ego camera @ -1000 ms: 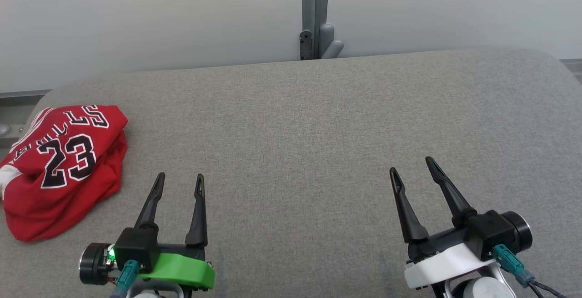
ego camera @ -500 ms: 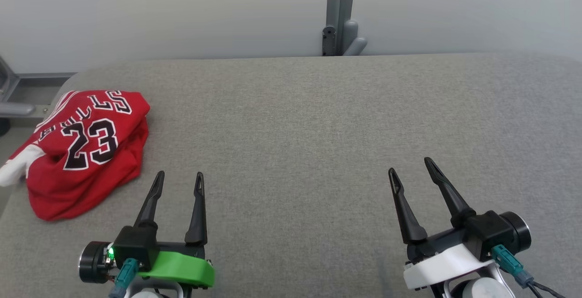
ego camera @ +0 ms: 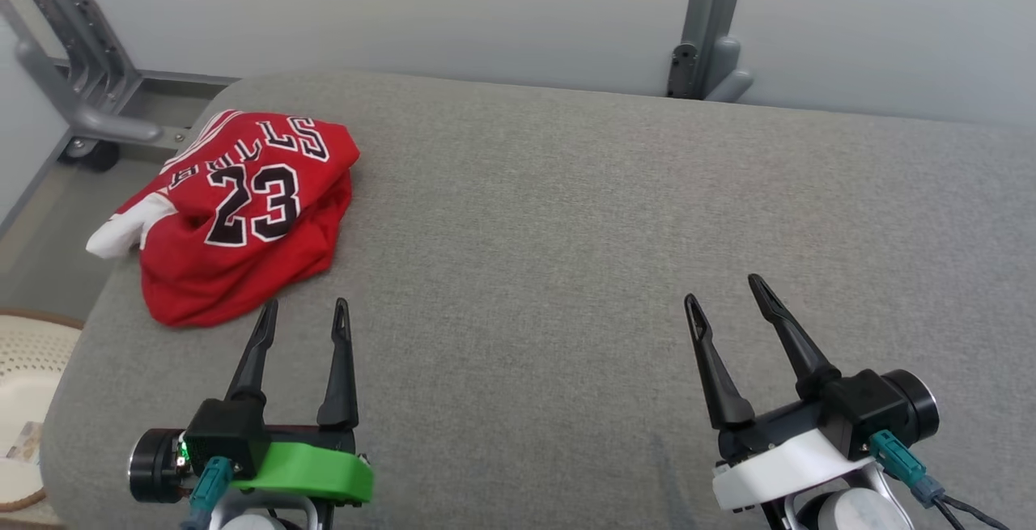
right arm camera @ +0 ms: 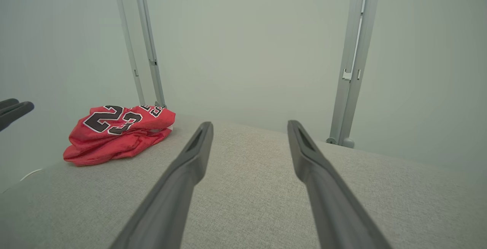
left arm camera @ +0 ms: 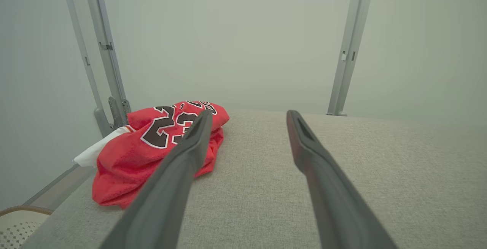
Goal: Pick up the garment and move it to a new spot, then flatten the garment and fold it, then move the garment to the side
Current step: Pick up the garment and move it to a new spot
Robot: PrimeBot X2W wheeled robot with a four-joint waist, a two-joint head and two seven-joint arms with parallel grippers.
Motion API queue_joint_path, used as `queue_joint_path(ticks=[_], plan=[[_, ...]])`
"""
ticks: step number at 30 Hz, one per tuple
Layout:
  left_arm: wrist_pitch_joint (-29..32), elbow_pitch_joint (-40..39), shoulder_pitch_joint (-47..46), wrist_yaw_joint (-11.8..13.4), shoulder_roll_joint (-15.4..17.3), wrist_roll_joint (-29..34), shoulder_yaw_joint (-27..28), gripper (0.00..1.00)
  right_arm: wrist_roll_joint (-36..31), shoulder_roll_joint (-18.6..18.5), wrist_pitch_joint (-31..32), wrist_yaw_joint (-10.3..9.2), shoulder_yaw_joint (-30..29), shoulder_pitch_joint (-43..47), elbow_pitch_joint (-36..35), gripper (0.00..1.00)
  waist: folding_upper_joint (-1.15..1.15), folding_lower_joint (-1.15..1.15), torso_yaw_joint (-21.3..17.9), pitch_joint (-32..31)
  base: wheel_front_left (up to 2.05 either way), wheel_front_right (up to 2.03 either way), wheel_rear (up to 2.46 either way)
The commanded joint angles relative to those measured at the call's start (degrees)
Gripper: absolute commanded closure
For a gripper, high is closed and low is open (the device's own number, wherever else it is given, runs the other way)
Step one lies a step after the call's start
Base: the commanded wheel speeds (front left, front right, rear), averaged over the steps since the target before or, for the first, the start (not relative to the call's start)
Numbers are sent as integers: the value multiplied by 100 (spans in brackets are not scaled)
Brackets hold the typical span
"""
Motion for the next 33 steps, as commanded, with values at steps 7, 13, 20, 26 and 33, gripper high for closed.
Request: queue_joint_path(ticks=[7,13,20,26,33], plan=[[-18,-8,-12,40,23,-84,31,0,-8,-22,-29,0,38,11,48,0,0,0,596,-12,0,0,0],[-19,-18,-53,76,22,-79,55,0,-14,-23,-29,0,84,-63,61,0,0,0,799,11,0,0,0],[-19,-24,9,78,22,-140,93,0,-33,-24,-29,0,171,-12,120,0,0,0,900,54,0,0,0],[-19,-51,-225,80,22,-331,213,0,-46,-72,-29,0,259,-98,155,0,0,0,861,327,0,0,0],[-19,-24,-1016,-52,22,-577,539,0,-104,-273,-29,0,429,-447,189,0,0,0,742,1044,0,0,0]])
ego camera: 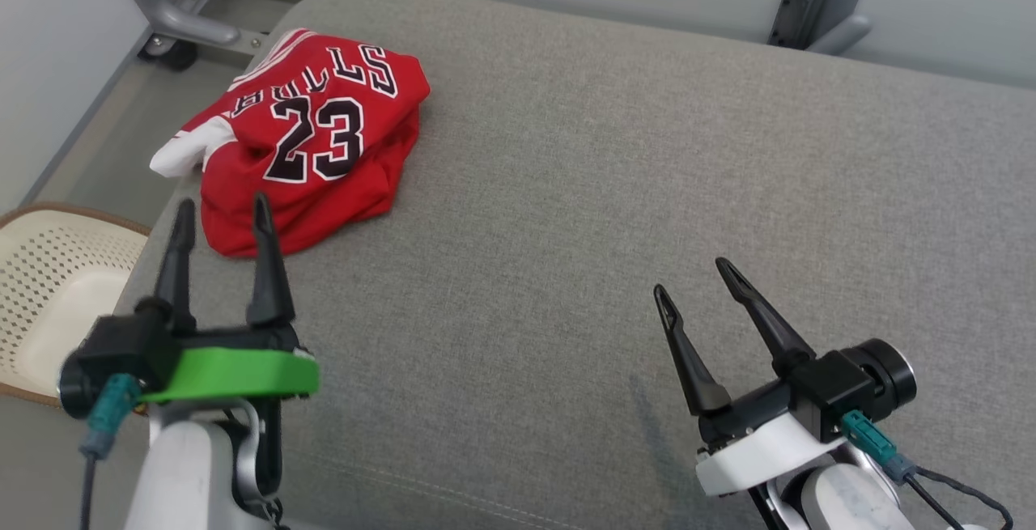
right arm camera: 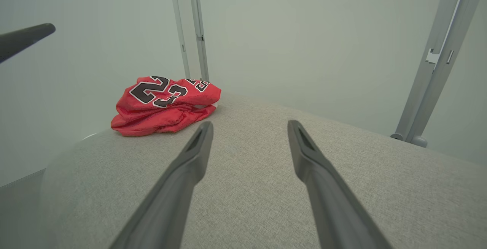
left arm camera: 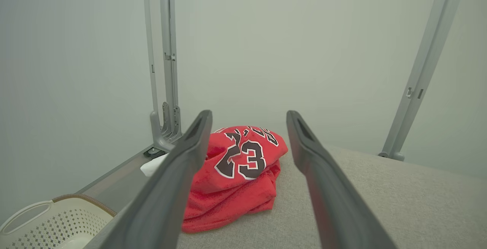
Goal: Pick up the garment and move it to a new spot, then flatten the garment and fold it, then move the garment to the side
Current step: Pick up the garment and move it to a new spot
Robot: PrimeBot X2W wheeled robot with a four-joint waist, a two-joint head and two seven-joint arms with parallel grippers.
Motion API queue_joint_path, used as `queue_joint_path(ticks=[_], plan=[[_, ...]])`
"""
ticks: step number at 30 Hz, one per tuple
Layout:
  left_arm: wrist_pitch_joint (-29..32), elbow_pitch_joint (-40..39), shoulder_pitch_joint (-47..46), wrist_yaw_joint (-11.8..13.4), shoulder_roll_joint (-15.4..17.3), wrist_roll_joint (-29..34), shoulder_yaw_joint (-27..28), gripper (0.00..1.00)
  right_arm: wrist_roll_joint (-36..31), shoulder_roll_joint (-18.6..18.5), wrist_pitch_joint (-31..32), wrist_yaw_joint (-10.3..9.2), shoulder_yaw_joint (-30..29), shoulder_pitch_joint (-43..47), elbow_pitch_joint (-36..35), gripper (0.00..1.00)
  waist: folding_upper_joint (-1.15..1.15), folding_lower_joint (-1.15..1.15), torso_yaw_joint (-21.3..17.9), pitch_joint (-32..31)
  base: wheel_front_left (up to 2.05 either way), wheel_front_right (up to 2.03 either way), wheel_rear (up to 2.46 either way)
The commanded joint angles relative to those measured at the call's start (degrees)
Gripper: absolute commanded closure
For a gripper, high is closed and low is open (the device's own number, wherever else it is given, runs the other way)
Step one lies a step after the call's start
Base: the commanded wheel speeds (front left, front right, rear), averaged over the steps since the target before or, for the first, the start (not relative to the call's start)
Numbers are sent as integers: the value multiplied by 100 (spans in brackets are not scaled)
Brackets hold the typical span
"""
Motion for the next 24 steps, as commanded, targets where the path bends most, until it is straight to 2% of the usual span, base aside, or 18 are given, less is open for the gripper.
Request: queue_joint_path(ticks=[1,7,11,14,19,24], plan=[[-18,36,-246,-47,21,-82,100,0,-38,-69,-29,0,11,-141,9,0,0,0,-112,473,0,0,0],[-19,549,-1266,-309,18,-333,632,0,-97,-265,-29,0,111,-569,34,0,0,0,-228,1253,0,0,0],[-18,1249,-1984,-464,18,-673,941,0,-114,-354,-29,0,185,-840,54,0,0,0,-291,1657,0,0,0],[-19,1897,-2512,-529,45,-685,1081,0,-117,-390,-29,0,208,-964,80,0,0,0,-310,1823,0,0,0],[35,3317,-3372,-564,453,-566,989,0,-70,-426,-29,0,348,-1138,216,0,0,0,-381,1974,0,0,0],[669,4550,-4063,-546,836,-488,831,0,-28,-395,-29,0,509,-1244,338,0,0,0,-458,2036,0,0,0]])
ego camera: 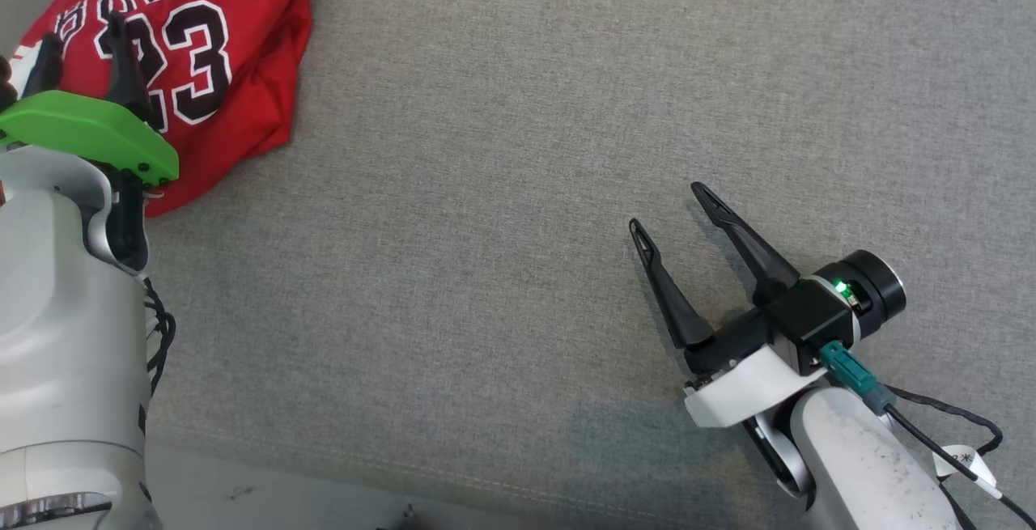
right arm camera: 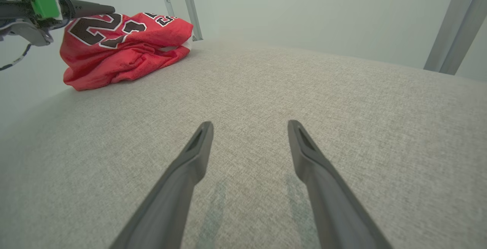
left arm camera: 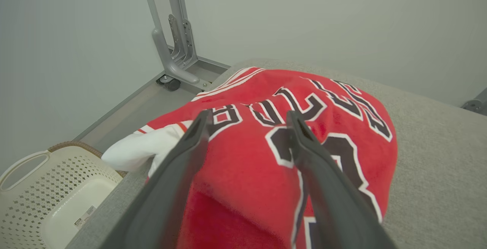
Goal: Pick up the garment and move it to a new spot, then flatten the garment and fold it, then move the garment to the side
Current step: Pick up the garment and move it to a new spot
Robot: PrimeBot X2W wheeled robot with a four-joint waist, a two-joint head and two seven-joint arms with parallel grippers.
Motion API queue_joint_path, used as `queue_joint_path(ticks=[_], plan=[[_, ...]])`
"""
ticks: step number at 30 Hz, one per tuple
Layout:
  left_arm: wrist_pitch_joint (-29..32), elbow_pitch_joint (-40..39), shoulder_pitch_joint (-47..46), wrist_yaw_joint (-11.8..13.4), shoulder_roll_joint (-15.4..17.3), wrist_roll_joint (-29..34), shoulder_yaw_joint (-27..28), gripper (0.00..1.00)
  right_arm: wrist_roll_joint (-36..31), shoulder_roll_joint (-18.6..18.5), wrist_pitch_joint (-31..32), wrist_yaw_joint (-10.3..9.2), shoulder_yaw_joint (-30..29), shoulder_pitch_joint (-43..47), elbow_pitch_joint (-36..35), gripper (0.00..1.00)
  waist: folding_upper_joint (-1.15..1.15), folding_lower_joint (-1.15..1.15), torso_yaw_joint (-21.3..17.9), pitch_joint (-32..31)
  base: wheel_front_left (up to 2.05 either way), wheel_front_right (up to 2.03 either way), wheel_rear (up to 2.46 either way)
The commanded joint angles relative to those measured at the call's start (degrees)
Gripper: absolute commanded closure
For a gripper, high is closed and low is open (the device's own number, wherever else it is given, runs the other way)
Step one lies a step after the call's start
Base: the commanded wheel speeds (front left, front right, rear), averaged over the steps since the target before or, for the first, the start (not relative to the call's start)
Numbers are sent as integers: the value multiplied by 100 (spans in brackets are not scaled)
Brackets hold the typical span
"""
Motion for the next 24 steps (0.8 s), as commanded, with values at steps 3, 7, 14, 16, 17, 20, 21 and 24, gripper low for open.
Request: queue_joint_path(ticks=[3,7,14,16,17,20,21,24], plan=[[431,575,-329,41,190,71,-95,0,39,51,-29,0,90,-92,65,0,0,0,-119,84,0,0,0],[608,1005,-502,52,278,156,-224,0,99,117,-29,0,111,-110,106,0,0,0,-174,96,0,0,0],[300,1269,-526,-7,287,127,-375,100,132,196,-29,0,105,-106,107,0,0,0,-242,44,0,0,0],[45,1256,-515,-23,268,33,-347,100,127,212,-29,0,78,-94,79,0,0,0,-256,-3,0,0,0],[-79,1240,-507,-29,281,20,-357,100,120,225,-29,0,63,-86,65,0,0,0,-261,-30,0,0,0],[-408,1136,-499,-31,335,-48,-349,100,131,266,-29,0,7,-30,61,0,0,0,-262,-138,0,0,0],[-483,1074,-502,-33,345,-75,-345,100,134,281,-29,0,-4,0,72,0,0,0,-254,-186,0,0,0],[-603,820,-537,-38,331,-120,-338,100,154,330,-29,0,5,65,104,0,0,0,-229,-351,0,0,0]])
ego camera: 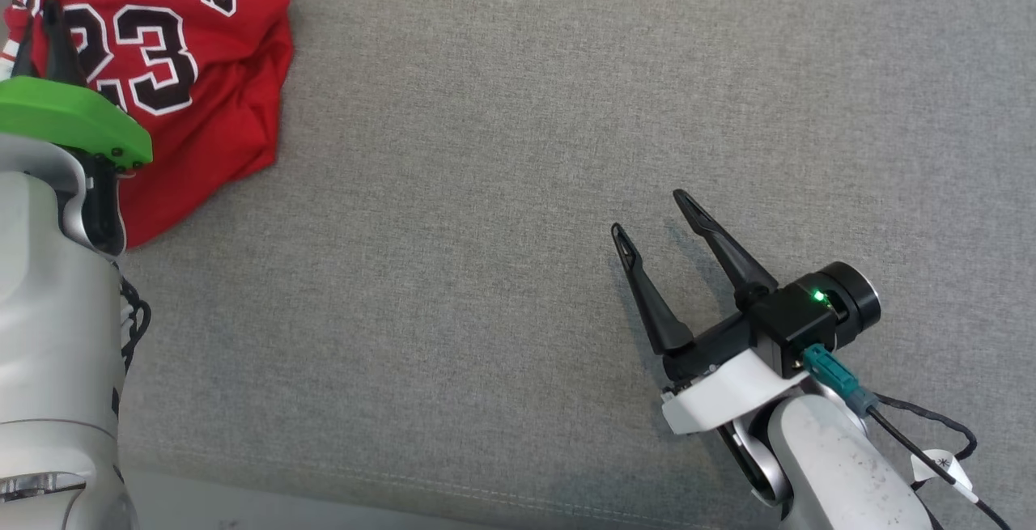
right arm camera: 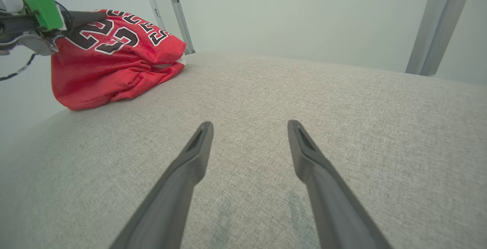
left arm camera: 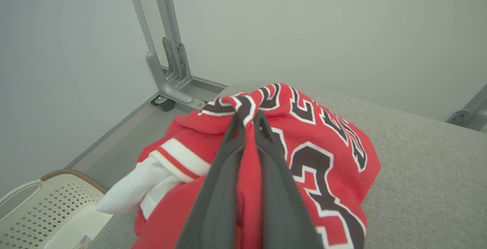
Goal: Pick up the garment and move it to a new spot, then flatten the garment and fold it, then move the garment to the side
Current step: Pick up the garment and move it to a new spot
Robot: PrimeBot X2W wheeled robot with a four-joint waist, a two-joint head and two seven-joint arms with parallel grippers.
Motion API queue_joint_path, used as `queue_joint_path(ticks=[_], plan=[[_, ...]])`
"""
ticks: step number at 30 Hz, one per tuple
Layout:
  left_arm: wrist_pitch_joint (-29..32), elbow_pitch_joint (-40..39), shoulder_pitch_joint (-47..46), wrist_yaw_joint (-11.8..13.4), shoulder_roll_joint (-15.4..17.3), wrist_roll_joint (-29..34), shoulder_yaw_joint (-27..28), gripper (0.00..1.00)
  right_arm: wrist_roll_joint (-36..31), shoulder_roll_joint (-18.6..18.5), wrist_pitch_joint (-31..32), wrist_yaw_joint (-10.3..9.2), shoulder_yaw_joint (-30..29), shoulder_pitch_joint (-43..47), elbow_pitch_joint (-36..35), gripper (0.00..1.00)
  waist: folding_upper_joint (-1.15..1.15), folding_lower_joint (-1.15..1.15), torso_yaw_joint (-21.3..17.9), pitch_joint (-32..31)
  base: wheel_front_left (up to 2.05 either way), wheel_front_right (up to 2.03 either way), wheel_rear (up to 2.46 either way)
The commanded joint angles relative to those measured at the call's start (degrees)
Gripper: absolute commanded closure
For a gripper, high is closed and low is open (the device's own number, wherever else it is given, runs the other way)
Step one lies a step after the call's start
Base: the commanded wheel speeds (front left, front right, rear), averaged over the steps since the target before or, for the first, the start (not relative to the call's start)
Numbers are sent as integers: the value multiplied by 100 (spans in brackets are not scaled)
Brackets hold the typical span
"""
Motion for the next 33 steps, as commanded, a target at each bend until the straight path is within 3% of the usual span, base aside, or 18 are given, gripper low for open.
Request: queue_joint_path(ticks=[1,7,14,24,33], plan=[[-47,-80,-74,-22,30,-48,1,100,39,13,-29,0,9,59,14,0,0,0,24,-157,0,0,0],[-83,-1373,38,-27,-110,-466,-262,100,108,126,-29,0,46,236,30,0,0,0,-23,-642,0,0,0],[6,-2665,296,-25,-175,-1174,-777,100,193,243,-29,0,-15,451,7,0,0,0,-360,-1201,0,0,0],[370,-3682,863,38,-600,-1477,-1274,100,334,294,-29,0,-170,941,-91,0,0,0,-1350,-1833,0,0,0],[354,-3792,1241,222,-1009,-1693,-1778,100,437,294,-29,0,-336,1140,-309,0,0,0,-2370,-1927,0,0,0]])
